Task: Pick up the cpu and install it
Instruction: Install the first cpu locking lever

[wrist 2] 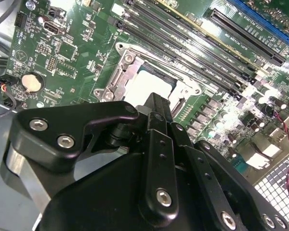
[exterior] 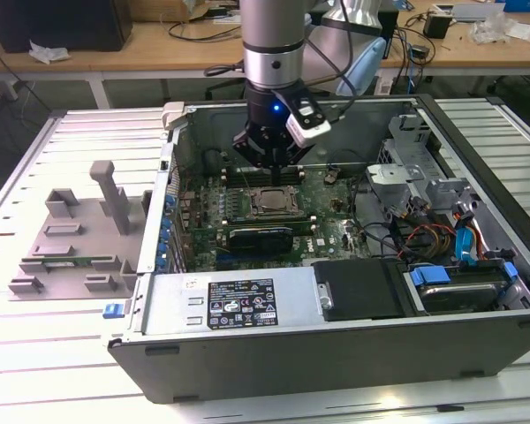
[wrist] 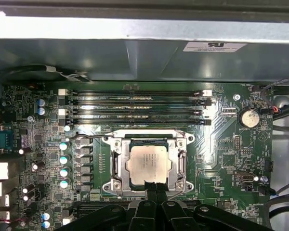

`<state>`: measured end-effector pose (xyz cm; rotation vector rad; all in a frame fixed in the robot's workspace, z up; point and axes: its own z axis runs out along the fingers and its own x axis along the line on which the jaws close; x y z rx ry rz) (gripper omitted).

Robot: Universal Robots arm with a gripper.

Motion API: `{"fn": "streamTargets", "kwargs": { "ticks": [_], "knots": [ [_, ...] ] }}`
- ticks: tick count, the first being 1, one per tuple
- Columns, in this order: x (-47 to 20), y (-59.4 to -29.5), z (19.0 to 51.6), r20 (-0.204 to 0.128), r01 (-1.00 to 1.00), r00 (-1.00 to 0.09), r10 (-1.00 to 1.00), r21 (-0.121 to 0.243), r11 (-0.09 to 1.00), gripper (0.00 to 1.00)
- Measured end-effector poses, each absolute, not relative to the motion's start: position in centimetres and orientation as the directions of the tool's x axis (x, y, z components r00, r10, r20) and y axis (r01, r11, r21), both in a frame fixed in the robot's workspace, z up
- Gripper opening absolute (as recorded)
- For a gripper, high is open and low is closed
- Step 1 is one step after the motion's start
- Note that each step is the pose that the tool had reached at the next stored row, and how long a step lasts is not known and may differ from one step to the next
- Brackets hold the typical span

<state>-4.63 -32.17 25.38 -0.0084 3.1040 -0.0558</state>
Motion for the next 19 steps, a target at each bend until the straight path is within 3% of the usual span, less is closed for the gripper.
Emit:
{"fn": "streamTargets", "kwargs": {
  "ticks": [19],
  "knots": [
    [-7.2,-32.2,25.4,-0.039,-0.005,-0.999,-0.006,-0.036,0.999,0.11]
  ]
}}
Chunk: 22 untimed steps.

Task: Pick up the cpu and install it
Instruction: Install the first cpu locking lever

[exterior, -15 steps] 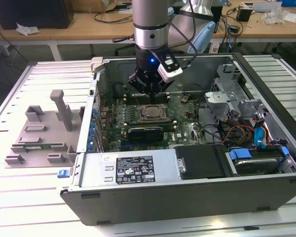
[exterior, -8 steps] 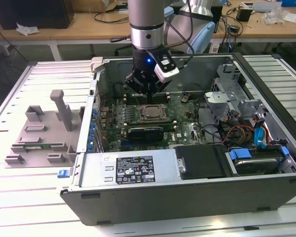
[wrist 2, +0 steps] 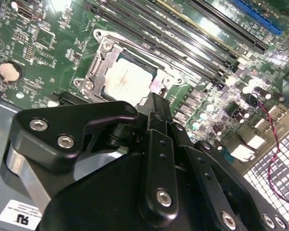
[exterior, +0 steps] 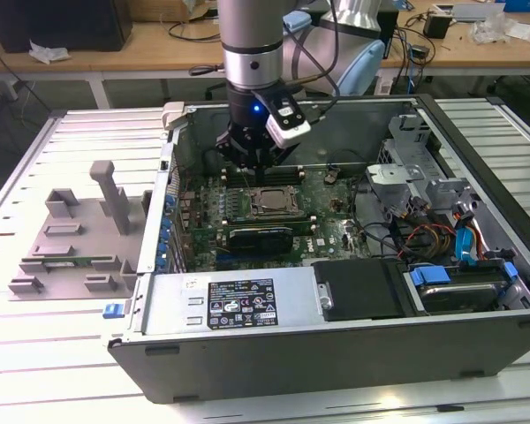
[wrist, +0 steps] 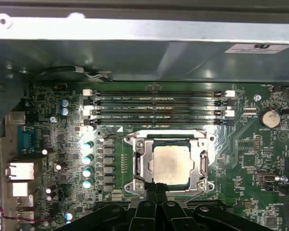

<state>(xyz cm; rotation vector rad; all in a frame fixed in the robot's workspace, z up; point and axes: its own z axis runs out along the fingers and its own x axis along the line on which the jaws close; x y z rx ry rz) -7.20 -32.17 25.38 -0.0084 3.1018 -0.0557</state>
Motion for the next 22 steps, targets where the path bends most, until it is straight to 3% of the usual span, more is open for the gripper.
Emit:
{"fn": "streamTargets", "kwargs": {
  "ticks": [22],
  "knots": [
    [-10.8,-32.2,25.4,-0.047,-0.004,-0.999,-0.006,-0.036,0.999,0.11]
  ]
}}
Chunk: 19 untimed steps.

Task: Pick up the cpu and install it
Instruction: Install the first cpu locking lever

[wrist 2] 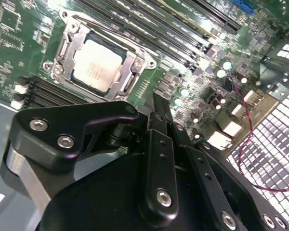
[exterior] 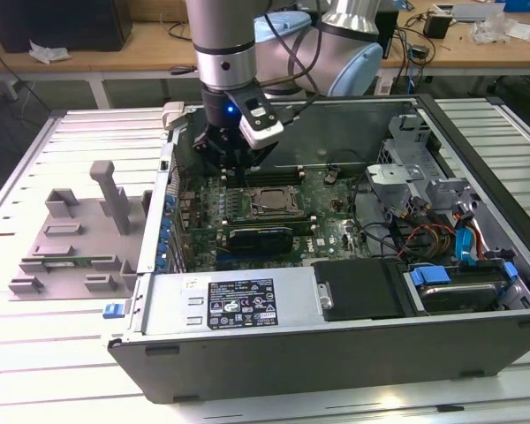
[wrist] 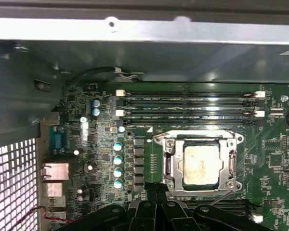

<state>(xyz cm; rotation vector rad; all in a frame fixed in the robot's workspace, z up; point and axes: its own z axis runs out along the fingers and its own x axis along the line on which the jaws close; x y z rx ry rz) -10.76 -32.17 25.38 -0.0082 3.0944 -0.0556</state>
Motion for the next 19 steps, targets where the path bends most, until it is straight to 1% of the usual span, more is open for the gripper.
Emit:
{"fn": "streamTargets", "kwargs": {
  "ticks": [7,9,10,11,12,16,17,19],
  "knots": [
    [-12.2,-32.2,25.4,-0.048,-0.004,-0.999,-0.006,-0.036,0.999,0.11],
    [-12.3,-32.2,25.4,-0.048,-0.004,-0.999,-0.006,-0.027,1.000,0.11],
    [-12.4,-32.2,25.4,-0.048,-0.004,-0.999,-0.005,-0.014,1.000,0.11],
    [-12.6,-32.2,25.4,-0.049,-0.004,-0.999,-0.003,0.029,1.000,0.11],
    [-12.6,-32.2,25.4,-0.049,-0.004,-0.999,-0.002,0.055,0.998,0.11],
    [-12.6,-32.2,25.4,-0.049,-0.004,-0.999,0.002,0.137,0.990,0.11],
    [-12.6,-32.2,25.4,-0.049,-0.004,-0.999,0.003,0.150,0.989,0.11],
    [-12.6,-32.2,25.4,-0.049,-0.004,-0.999,0.006,0.208,0.978,0.11]
  ]
}}
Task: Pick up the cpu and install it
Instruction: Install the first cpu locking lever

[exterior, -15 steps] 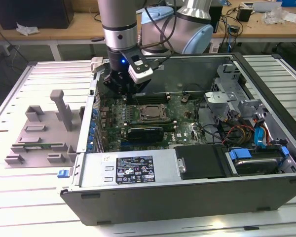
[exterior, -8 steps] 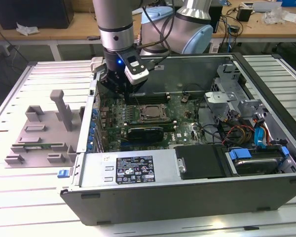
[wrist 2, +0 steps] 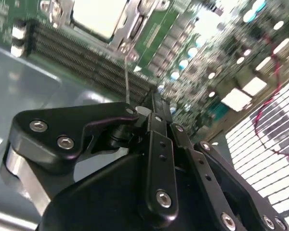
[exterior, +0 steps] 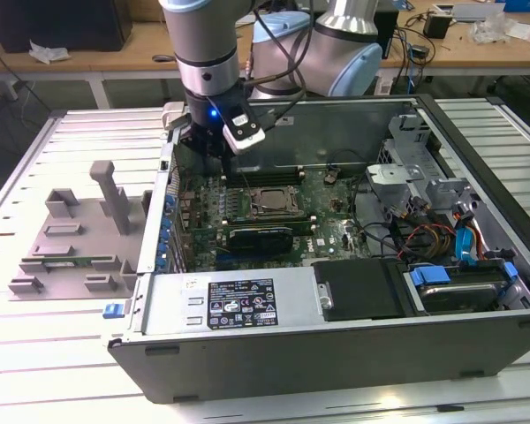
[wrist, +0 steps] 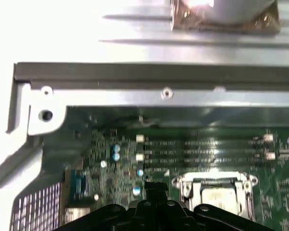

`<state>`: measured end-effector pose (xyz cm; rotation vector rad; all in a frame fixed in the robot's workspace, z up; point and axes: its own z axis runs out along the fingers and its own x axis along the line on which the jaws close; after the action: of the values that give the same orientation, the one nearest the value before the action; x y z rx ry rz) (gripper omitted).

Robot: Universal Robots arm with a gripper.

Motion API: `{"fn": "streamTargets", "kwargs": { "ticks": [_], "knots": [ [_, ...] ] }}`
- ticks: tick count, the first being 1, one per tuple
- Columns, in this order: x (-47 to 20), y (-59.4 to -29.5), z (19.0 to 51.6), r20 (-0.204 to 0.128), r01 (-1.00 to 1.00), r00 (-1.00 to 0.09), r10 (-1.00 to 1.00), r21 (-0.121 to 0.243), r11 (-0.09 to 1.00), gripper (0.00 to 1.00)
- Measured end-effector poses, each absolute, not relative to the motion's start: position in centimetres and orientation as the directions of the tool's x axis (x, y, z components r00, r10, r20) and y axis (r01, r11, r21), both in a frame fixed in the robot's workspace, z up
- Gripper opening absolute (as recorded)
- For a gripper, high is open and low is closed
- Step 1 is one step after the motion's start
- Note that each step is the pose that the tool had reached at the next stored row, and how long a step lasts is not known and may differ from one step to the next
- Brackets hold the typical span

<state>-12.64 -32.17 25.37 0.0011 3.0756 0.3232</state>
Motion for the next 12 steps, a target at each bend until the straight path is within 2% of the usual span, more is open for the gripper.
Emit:
{"fn": "streamTargets", "kwargs": {
  "ticks": [1,8,12],
  "knots": [
    [-12.65,-32.17,25.37,-0.049,-0.004,-0.999,0.006,0.219,0.976,0.11],
    [-12.64,-32.18,25.37,-0.048,-0.005,-0.999,0.006,0.224,0.975,0.11],
    [-12.42,-32.17,25.36,-0.048,-0.004,-0.999,0.008,0.246,0.969,0.11]
  ]
}}
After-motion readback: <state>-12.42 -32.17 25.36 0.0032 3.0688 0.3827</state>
